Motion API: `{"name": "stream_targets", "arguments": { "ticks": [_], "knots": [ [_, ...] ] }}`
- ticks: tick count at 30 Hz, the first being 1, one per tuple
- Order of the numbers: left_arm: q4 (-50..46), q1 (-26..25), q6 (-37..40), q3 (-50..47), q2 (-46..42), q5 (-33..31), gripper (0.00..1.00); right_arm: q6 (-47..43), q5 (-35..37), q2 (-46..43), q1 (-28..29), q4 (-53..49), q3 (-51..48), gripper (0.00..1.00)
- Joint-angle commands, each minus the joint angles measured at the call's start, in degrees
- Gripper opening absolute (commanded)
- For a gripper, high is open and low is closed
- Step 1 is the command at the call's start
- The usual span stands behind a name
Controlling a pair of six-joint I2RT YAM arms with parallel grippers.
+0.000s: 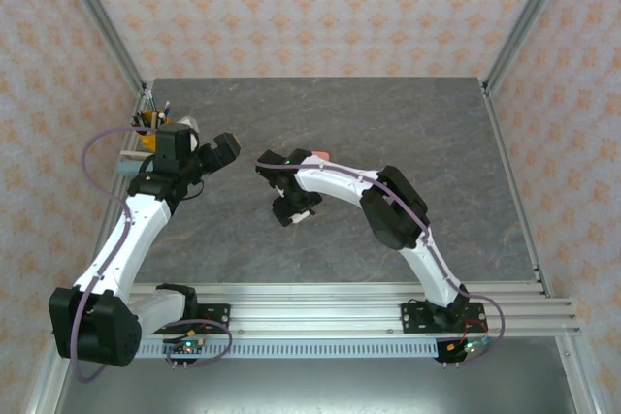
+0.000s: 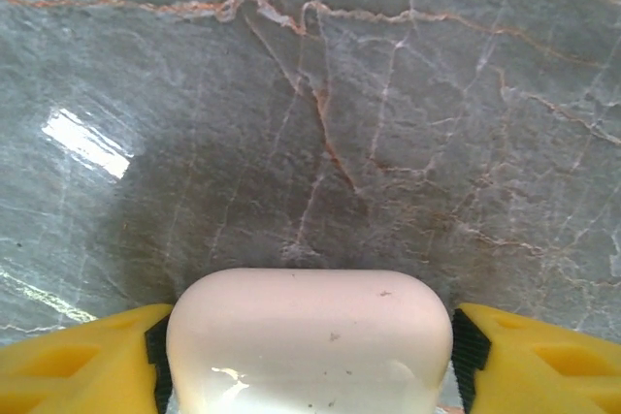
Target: Insert wireless bluetooth earbuds into charging case
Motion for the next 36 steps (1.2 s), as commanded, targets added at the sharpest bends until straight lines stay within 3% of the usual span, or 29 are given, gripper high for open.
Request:
{"name": "stream_targets", "arguments": {
  "ticks": [1,14,23,32,36],
  "knots": [
    [0.34,-0.01,1.14,1.38,0.37,0.69,1.0,-0.45,1.36,1.4,-0.27,-2.36,1.67,0.71],
    [0.77,-0.01,-0.78,1.17,0.75,0.52,1.0,8.35,0.56,1.75,-0.26,-5.56,1.1,0.7],
    [1.12,-0.03,-0.7,0.84,0.66,1.48,1.0,8.64,0.0,2.59,-0.26,-4.64,0.23,0.68],
    [3.17,-0.02,-0.33,-2.15,0.25,3.76,1.0,12.81,-3.28,2.03,-1.38,-3.73,-0.33,0.54],
    [3.66,-0.01,-0.42,-3.19,0.53,4.14,1.0,15.03,-4.23,2.05,-1.59,-3.6,0.42,0.6]
  ]
}}
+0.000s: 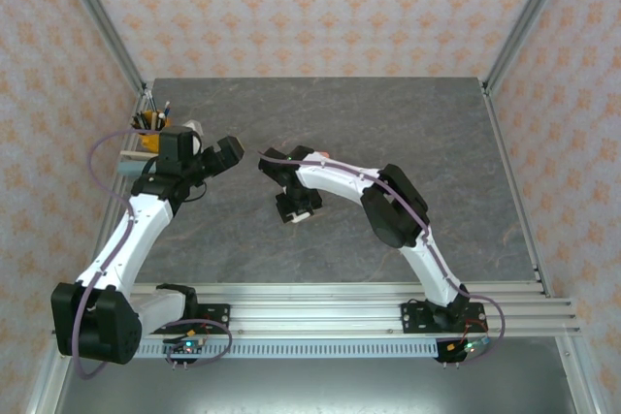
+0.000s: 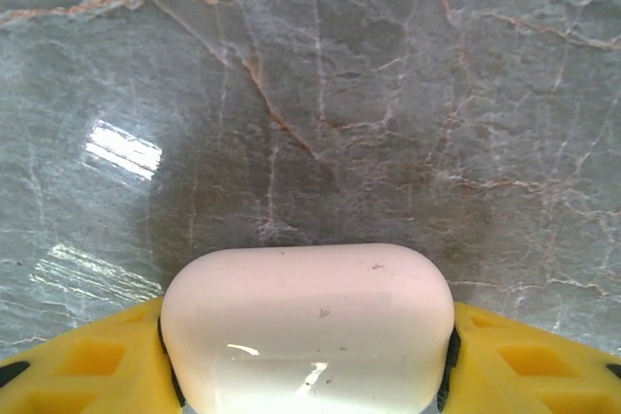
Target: Insert wireless bluetooth earbuds into charging case
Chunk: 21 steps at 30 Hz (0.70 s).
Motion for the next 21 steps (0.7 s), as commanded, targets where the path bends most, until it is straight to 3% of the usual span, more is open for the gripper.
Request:
{"name": "stream_targets", "arguments": {
  "ticks": [1,21],
  "knots": [
    [1.95,-0.03,-0.24,-1.17,-0.22,1.02,1.0,3.36,-0.73,1.83,-0.46,-1.34,-0.03,0.63],
    [3.11,-0.07,-1.14,-2.24,-0.68,1.4,1.0,10.04,4.48,4.3,-0.48,-3.36,3.11,0.72]
  ]
}}
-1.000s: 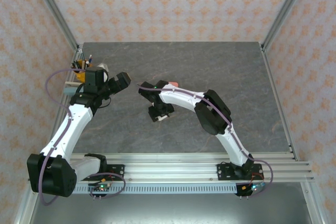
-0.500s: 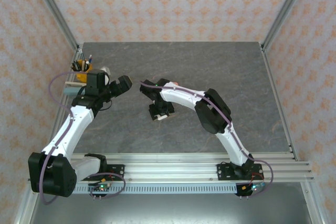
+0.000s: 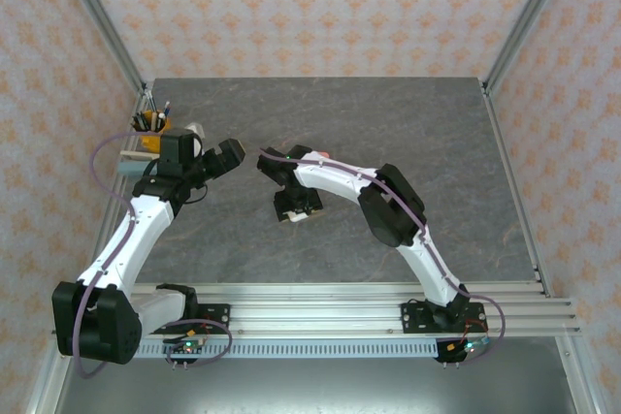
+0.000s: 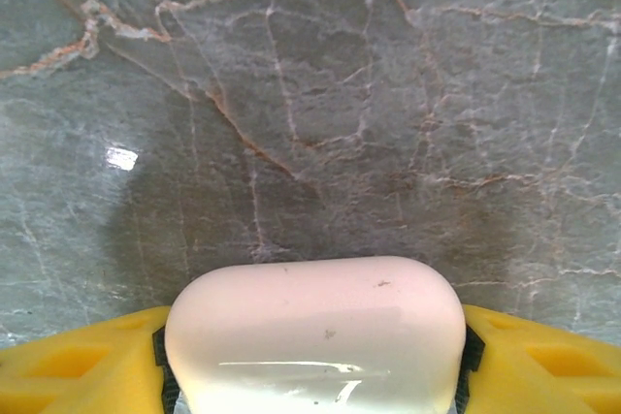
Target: Insert wireless bluetooth earbuds into charging case
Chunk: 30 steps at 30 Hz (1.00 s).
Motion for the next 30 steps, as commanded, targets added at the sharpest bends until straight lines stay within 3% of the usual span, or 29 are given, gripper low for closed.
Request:
{"name": "stream_targets", "arguments": {
  "ticks": [1,6,17,30],
  "knots": [
    [2.02,-0.1,-0.94,-1.15,-0.66,0.32,1.0,2.94,4.61,2.81,-0.42,-2.3,1.28,0.71],
    [2.37,-0.21,-1.09,-1.42,-0.52,0.47,1.0,3.85,5.17,3.68,-0.33,-2.95,2.38,0.68],
    [3.38,-0.78,-1.11,-3.49,-0.3,0.5,1.0,5.82,7.06,1.56,-0.33,-2.19,1.95,0.47],
    [18.06,-3.82,-5.02,-16.75,-2.92,4.65,1.0,23.38,11.09,-8.97,-3.24,7.97,-6.12,0.43]
  ]
}}
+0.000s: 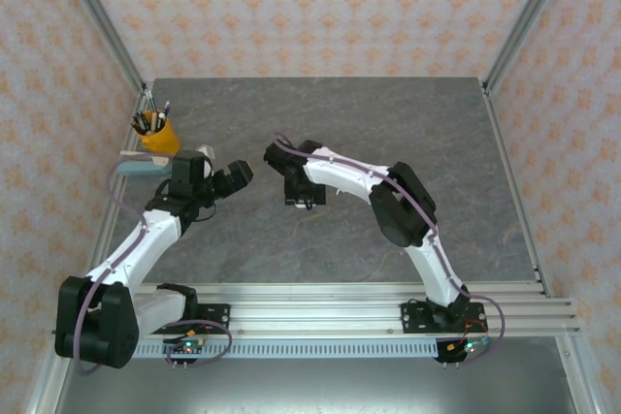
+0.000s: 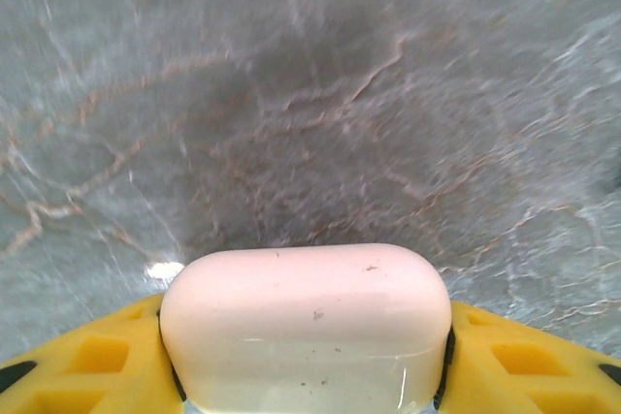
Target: Insert wireless bluetooth earbuds into charging case
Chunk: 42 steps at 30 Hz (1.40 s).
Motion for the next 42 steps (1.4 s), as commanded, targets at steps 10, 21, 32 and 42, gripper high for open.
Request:
{"name": "stream_targets", "arguments": {
  "ticks": [10,21,32,42],
  "knots": [
    [26.51,-5.91,-5.07,-12.94,1.13,5.24,1.0,15.26,-2.64,-5.13,-5.29,9.56,-3.5,0.43],
    [47.98,-14.07,-5.11,-15.5,11.64,4.29,0.96,20.8,-10.29,-6.84,-8.4,15.62,-5.66,0.43],
    [62.81,-17.25,-9.78,-13.22,23.66,-0.05,0.89,26.45,-15.6,-9.27,-9.93,21.87,-9.18,0.43],
    [70.62,-17.45,-11.71,-8.21,32.7,0.81,0.72,28.35,-18.09,-11.37,-10.67,24.53,-10.97,0.42]
  ]
}}
